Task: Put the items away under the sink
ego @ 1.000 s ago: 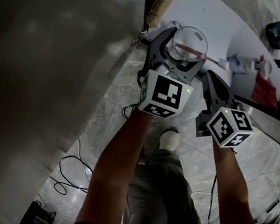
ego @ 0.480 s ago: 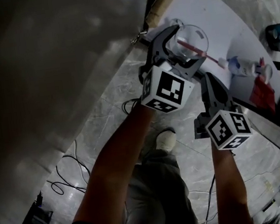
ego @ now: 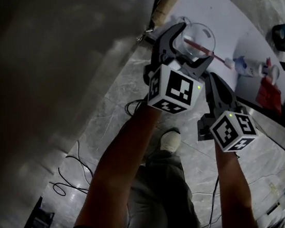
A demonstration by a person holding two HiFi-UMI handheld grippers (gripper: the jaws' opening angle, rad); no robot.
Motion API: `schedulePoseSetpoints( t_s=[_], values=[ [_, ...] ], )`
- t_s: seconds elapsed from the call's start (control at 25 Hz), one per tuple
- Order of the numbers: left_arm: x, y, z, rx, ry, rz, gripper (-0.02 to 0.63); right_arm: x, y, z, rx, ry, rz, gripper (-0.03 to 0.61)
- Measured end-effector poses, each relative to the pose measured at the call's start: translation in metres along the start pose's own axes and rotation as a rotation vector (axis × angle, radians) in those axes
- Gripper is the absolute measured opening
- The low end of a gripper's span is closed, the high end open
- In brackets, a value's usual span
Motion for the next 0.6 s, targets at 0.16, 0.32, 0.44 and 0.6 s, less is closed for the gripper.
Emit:
schedulePoseSetpoints(
  t_s=[0.16, 0.32, 0.44, 0.6],
  values=[
    [0.006, -0.002, 0.001, -0.014, 0.031, -0.046, 0.396, 0.001, 0.001, -0.001, -0.008, 0.000, 0.003, 0.037],
    [0.014, -0.011, 0.015, 0.020, 0.079, -0.073, 0.396, 0.000, 0.000, -0.002, -0.017, -0.001, 0.000, 0.037],
    [0.018, -0.015, 0.023, 0.038, 0.117, -0.089, 0.393, -0.002, -0.002, -0.004, -0.023, -0.002, 0.002, 0.037],
    [0.016, -0.009, 0.023, 0.031, 0.157, -0.111, 0.295, -0.003, -0.005, -0.003, -0.025, 0.004, 0.004, 0.037]
  ],
)
Point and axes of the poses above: the fingertips, and each gripper's own axes: x backward along the fingers, y to its left, z out of its underside, the point moved 10 cm from there along x, backward along the fingers, and after that the axes turned 2 degrees about y, right-handed, at the moved point
